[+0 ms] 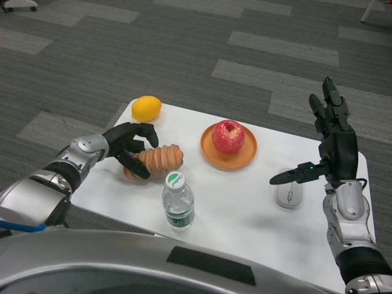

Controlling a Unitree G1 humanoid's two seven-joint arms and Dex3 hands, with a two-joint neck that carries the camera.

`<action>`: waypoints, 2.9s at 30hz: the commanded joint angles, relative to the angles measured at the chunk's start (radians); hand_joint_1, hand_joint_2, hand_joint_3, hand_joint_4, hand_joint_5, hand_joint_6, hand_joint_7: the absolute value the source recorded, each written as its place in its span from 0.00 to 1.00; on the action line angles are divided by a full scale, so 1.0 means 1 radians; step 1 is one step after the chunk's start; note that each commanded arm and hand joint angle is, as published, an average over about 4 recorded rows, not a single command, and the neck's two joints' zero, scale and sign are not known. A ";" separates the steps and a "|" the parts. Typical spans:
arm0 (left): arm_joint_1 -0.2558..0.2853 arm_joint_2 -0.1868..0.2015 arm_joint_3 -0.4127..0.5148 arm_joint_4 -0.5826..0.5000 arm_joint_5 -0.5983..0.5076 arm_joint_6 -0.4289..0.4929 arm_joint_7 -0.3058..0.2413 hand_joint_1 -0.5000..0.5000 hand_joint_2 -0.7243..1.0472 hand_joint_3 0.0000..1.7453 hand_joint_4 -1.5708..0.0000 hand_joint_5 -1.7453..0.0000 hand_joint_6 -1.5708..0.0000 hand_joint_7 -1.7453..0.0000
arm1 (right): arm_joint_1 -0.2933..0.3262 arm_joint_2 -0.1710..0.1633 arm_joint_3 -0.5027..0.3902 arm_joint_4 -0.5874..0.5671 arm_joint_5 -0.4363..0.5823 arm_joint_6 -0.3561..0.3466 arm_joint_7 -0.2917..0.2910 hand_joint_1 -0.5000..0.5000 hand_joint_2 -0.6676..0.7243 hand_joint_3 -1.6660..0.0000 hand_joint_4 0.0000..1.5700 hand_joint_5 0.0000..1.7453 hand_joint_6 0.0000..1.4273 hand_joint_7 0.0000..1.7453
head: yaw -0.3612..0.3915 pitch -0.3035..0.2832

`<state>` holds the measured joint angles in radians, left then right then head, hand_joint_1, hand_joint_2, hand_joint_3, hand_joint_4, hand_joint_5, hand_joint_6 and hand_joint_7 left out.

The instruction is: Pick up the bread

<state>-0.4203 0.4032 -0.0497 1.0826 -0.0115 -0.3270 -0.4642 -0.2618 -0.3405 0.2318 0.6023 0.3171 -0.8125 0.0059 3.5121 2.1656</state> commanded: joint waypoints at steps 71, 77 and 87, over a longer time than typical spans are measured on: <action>0.083 -0.011 -0.360 -0.500 -1.042 -0.391 0.073 1.00 0.90 0.01 0.02 0.00 0.42 0.04 | -0.039 0.015 0.090 -0.044 0.004 -0.008 -0.002 0.08 0.59 1.00 0.00 0.11 0.00 0.00 | -0.014 0.100; 0.083 -0.011 -0.369 -0.500 -1.042 -0.391 0.073 1.00 0.90 0.03 0.02 0.00 0.43 0.04 | -0.039 0.015 0.090 -0.044 0.004 -0.008 -0.001 0.08 0.59 1.00 0.00 0.11 0.00 0.00 | -0.014 0.098; 0.081 -0.011 -0.371 -0.500 -1.042 -0.391 0.075 1.00 0.93 0.05 0.02 0.00 0.42 0.04 | -0.040 0.015 0.090 -0.045 0.005 -0.008 -0.002 0.08 0.59 1.00 0.00 0.11 0.00 0.00 | -0.013 0.097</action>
<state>-0.3481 0.3927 -0.4182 0.5887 -1.0511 -0.7109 -0.3903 -0.2844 -0.3226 0.3210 0.5643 0.3172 -0.8132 0.0058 3.4987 2.2634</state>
